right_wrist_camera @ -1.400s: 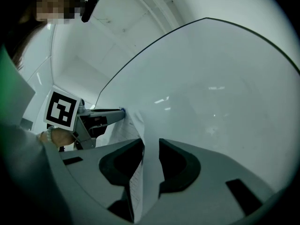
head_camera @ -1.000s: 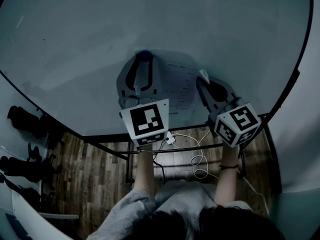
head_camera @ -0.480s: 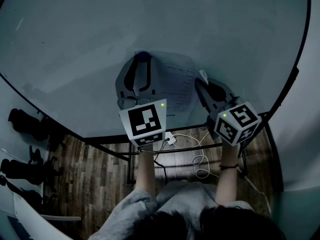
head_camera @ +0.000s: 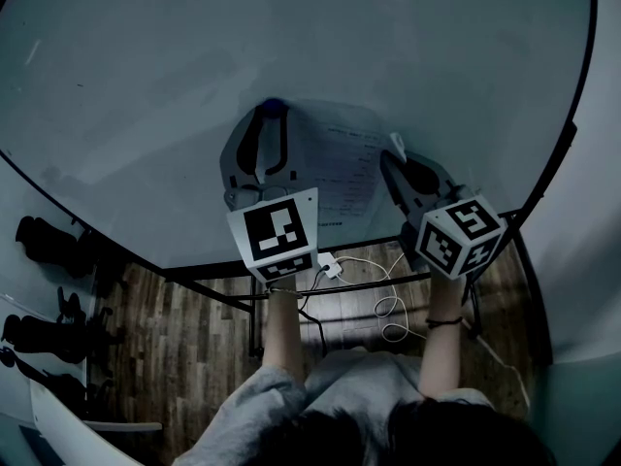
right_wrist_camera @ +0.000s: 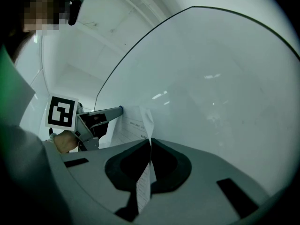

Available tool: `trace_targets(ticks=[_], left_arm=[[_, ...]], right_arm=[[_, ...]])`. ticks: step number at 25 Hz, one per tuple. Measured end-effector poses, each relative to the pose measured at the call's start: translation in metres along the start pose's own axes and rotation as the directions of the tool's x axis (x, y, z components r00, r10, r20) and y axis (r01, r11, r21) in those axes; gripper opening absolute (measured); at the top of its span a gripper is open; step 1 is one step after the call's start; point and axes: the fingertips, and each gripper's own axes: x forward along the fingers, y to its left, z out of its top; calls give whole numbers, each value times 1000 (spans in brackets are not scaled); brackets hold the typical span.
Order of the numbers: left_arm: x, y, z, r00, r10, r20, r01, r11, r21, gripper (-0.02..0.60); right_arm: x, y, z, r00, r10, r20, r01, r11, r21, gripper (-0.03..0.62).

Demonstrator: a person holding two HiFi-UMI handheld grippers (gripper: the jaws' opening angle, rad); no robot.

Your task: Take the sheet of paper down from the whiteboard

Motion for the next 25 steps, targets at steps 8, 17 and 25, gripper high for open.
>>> trace_targets(ticks=[8,17,25], left_arm=[[5,11,2,1000,5,0,-5,1000,-19,124],[8,23,1,1000,15,2,-15,999,-31,124],[4,36,7,1000,-13,14,14,998,-69,124]], right_arm=[[0,-4,1,999,-44,-21,44,999,11,1],[0,-9,0,995,-88,-37,88,996,12,0],[-4,-3,7,993,-112,-34,113,993,16,0]])
